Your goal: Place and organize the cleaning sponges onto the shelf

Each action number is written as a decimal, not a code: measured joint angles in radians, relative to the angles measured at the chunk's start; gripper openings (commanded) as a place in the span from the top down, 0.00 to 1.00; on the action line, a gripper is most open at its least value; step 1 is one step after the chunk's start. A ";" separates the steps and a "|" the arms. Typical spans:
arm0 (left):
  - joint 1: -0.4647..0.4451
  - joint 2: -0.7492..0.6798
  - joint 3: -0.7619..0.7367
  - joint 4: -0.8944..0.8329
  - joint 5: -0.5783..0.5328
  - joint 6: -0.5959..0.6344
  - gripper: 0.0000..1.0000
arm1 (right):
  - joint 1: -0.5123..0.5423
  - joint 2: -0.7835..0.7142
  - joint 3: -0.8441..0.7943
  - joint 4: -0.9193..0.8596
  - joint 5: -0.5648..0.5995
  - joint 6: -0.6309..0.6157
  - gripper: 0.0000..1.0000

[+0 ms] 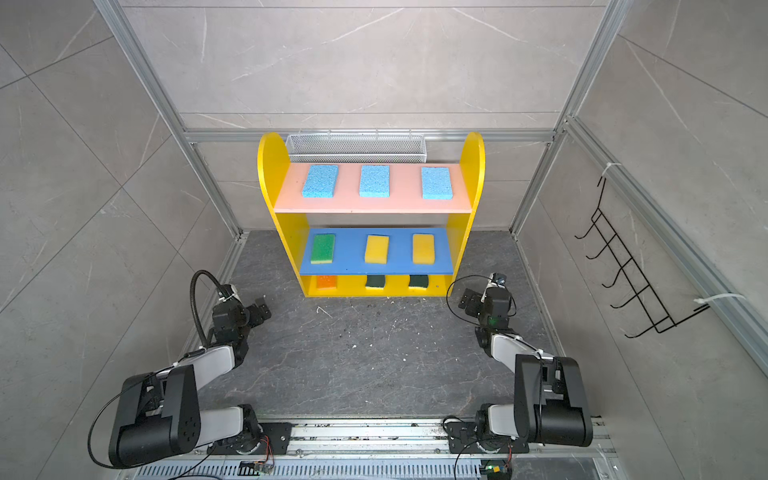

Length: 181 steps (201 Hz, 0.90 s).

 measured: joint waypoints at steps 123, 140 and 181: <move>-0.062 0.175 -0.026 0.276 0.088 0.119 0.00 | 0.120 0.134 -0.109 0.353 -0.130 -0.210 0.01; -0.062 0.175 -0.024 0.273 0.086 0.119 0.00 | 0.120 0.134 -0.109 0.358 -0.133 -0.214 0.01; -0.062 0.175 -0.024 0.269 0.086 0.119 0.00 | 0.120 0.134 -0.109 0.360 -0.134 -0.225 0.01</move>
